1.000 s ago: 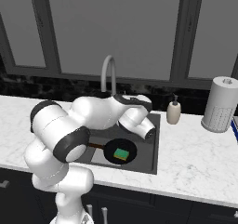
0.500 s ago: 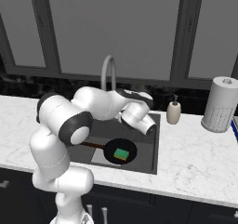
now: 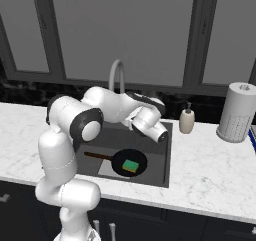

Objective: Pick the pan and sponge and place them into the sink. Then turn on the water.

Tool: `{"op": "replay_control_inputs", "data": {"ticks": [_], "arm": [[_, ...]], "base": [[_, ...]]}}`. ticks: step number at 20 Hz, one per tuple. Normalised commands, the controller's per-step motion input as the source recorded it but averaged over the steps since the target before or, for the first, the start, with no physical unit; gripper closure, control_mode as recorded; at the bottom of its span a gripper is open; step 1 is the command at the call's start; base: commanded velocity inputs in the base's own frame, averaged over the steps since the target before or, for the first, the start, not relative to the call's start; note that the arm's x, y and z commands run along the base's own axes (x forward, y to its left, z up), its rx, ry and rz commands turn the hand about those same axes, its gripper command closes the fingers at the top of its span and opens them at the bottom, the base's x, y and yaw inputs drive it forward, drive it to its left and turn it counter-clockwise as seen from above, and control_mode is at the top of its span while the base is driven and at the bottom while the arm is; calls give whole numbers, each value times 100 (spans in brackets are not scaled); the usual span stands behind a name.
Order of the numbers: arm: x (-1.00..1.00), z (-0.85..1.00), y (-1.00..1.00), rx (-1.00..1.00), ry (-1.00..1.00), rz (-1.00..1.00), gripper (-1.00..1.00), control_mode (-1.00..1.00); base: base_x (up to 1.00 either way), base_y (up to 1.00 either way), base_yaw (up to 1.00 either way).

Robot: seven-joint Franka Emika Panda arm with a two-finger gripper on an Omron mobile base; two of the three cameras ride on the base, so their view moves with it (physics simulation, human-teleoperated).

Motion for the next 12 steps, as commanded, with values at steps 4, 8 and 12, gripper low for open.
{"op": "replay_control_inputs", "data": {"ticks": [4, 8, 12], "arm": [[28, 0, 4, 1, 0, 0, -100, -100], [25, 0, 4, 0, 0, 0, -100, -100], [23, 0, 2, 0, 0, 0, -100, -100]], "base": [[0, 0, 0], [0, 0, 0], [0, 0, 0]]}}
